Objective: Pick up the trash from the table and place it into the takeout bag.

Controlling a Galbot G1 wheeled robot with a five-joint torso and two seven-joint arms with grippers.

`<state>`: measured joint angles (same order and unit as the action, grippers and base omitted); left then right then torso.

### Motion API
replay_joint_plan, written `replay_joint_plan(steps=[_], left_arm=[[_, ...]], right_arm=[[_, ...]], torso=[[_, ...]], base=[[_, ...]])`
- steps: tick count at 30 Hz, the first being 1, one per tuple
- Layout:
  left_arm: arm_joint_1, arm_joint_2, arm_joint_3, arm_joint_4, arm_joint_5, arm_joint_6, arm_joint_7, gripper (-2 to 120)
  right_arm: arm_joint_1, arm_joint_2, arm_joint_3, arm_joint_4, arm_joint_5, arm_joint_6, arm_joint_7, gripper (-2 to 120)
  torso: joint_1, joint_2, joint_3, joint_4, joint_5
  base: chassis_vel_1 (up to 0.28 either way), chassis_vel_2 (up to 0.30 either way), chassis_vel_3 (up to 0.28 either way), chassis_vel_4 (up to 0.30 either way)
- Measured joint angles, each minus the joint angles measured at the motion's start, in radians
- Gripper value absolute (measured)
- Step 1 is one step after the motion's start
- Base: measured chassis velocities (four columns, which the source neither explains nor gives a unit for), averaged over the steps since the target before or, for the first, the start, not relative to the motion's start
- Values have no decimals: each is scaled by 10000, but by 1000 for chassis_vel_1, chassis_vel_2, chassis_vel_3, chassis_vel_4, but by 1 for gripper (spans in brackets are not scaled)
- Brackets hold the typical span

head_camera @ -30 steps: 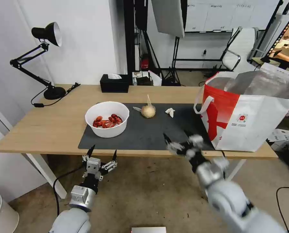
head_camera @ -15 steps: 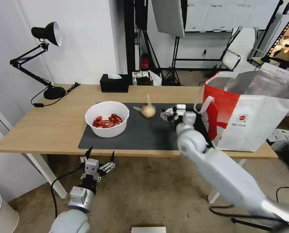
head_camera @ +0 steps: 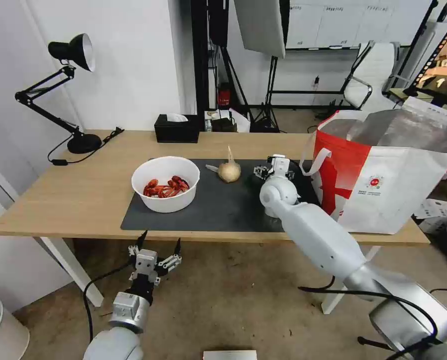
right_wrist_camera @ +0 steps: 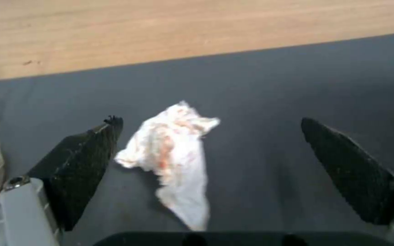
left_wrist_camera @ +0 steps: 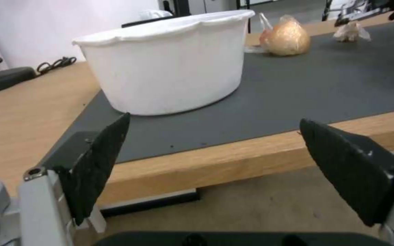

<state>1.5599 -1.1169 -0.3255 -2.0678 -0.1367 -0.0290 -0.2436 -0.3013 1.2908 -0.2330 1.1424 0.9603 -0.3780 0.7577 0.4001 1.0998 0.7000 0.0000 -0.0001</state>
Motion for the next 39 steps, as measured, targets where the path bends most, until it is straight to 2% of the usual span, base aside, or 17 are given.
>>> replay_joint_plan(steps=[9,12,14,15,19,21,23,24,27,28,30,31,34,35,38,39], left_arm=[[15,-20,30,-6,-3,-65,0,100],[15,-14,41,-3,-3,-91,0,100],[6,9,47,1,-7,-109,0,100],[6,9,47,1,-7,-109,0,100],[-6,36,79,9,-12,-112,0,100],[-9,36,86,11,-12,-112,1,100],[-12,34,118,21,-12,-116,3,100],[-12,34,118,21,-12,-116,3,100],[-13,23,157,37,-7,-132,5,100],[-13,23,157,37,-7,-132,5,100],[-14,15,185,46,0,-144,6,100],[-14,15,185,46,0,-144,6,100],[-14,13,210,46,5,-152,8,100],[-14,13,210,46,5,-152,8,100],[40,19,142,-54,16,-183,9,100],[40,19,142,-54,16,-183,9,100]], right_arm=[[168,262,13,-619,-30,-470,-362,100],[164,242,16,-656,-31,-524,-505,96],[159,215,25,-671,-39,-526,-663,87],[159,215,25,-671,-39,-526,-663,87],[142,137,22,-646,-47,-525,-859,68],[132,121,18,-629,-48,-523,-871,65],[92,71,11,-565,-49,-514,-887,53],[92,71,11,-565,-49,-514,-887,53],[-9,-21,8,-419,-54,-424,-982,39],[-9,-21,8,-419,-54,-424,-982,39],[-115,-123,15,-240,-45,-270,-1135,29],[-115,-123,15,-240,-45,-270,-1135,29],[-439,-469,23,533,-38,167,-1250,14],[-439,-469,23,533,-38,167,-1250,14],[-1063,-1396,-61,2856,-232,676,-1178,0],[-1063,-1396,-61,2856,-232,676,-1178,0]], torso=[[-1,2,0,0,0],[-2,2,-1,-1,0],[-2,3,-1,0,1],[-2,3,-1,0,1],[-2,2,-2,0,0],[-2,3,-2,0,0],[-2,3,-2,0,1],[-2,3,-2,0,1],[-2,3,-2,-2,0],[-2,3,-2,-2,0],[-2,2,-1,-2,1],[-2,2,-1,-2,1],[0,1,2,0,4],[0,1,2,0,4],[-1,2,0,0,3],[-1,2,0,0,3]], base=[[0,0,0,0],[0,0,0,0],[0,0,0,0],[0,0,0,0],[0,0,0,0],[0,0,0,0],[0,0,0,0],[0,0,0,0],[0,0,0,0],[0,0,0,0],[0,0,0,0],[0,0,0,0],[0,0,0,0],[0,0,0,0],[0,0,0,0],[0,0,0,0]])
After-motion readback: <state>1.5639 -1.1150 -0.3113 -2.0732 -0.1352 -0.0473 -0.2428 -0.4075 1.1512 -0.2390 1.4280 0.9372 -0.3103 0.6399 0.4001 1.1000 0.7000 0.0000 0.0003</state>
